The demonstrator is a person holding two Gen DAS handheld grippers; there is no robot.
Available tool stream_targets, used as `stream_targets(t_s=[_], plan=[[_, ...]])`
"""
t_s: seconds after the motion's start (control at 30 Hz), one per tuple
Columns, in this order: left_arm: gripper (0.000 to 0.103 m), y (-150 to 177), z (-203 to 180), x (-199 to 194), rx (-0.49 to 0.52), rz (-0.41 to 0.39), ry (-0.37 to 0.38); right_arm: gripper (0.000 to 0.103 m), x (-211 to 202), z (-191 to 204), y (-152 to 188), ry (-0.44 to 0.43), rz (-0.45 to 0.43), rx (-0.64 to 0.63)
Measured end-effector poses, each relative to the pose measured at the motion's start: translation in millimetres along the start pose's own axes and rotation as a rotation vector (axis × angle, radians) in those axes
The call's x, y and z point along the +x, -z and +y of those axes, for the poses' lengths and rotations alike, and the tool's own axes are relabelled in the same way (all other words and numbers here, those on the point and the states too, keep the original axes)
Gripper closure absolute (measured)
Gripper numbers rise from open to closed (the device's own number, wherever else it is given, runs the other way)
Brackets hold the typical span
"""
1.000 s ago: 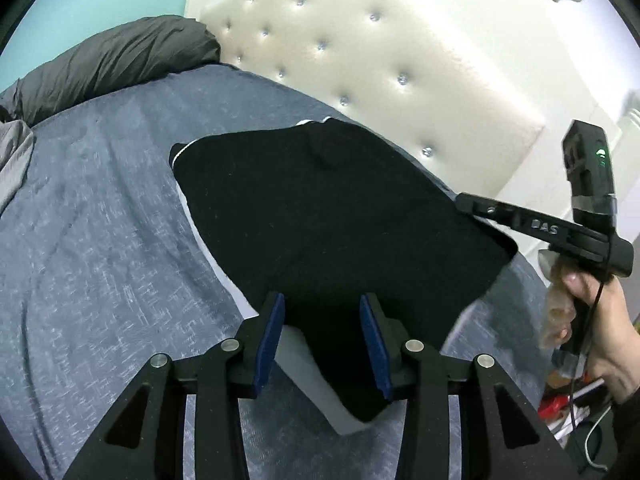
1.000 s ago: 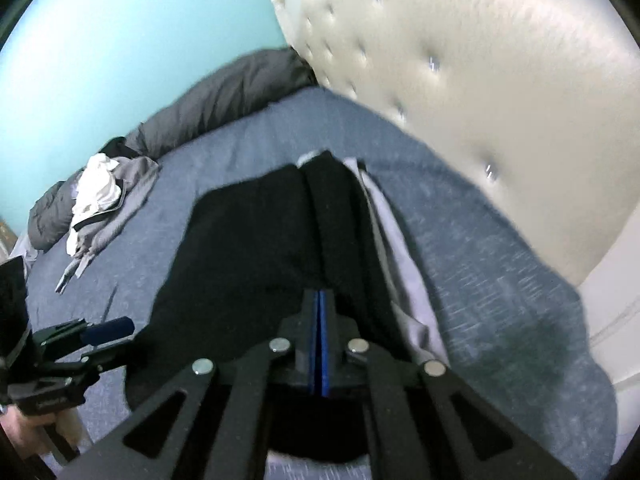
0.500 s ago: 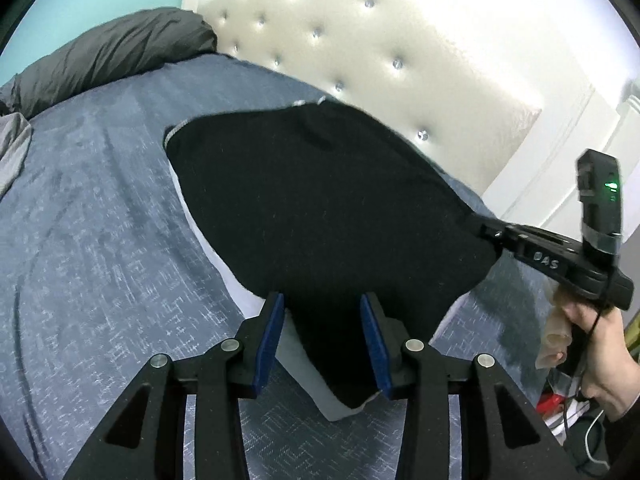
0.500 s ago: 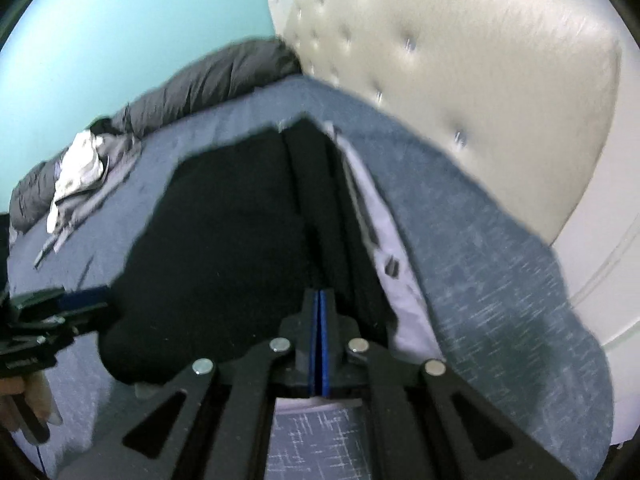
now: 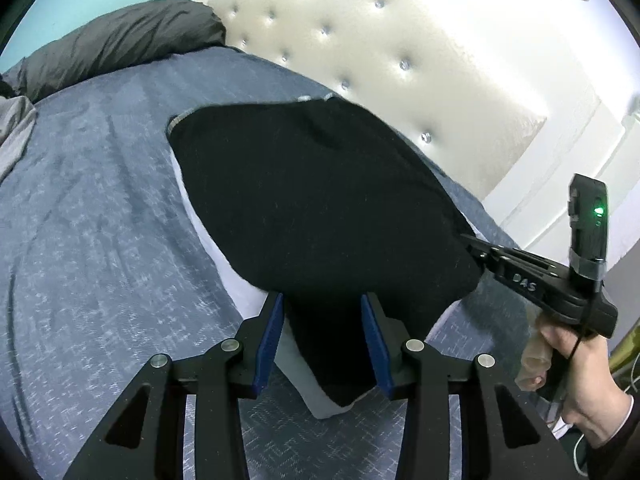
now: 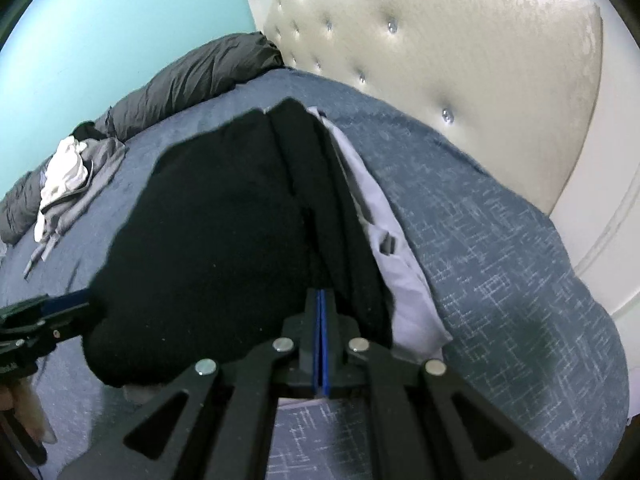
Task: Fold clothes
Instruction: 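Open the left gripper and release the folded sweatshirt on the bed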
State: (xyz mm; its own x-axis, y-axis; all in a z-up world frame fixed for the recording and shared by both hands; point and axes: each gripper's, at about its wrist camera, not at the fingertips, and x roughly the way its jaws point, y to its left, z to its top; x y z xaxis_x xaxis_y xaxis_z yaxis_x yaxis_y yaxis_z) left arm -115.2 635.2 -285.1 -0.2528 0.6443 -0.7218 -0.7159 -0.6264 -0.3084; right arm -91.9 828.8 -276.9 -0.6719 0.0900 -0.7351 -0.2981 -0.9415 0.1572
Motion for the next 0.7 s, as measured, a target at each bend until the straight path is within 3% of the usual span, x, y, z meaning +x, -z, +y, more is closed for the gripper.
stream_targets(t_s=[0.17,0.7], plan=[[0.06,-5,0,-31,-0.014,-0.039,-0.004,0.103,-37,13,-5,-0.003,-0.069,0.028],[0.057,-10,-22,-161,0.049,-0.178,-0.013,0.1,-146,71,-6,0.014,-0.149,0.052]])
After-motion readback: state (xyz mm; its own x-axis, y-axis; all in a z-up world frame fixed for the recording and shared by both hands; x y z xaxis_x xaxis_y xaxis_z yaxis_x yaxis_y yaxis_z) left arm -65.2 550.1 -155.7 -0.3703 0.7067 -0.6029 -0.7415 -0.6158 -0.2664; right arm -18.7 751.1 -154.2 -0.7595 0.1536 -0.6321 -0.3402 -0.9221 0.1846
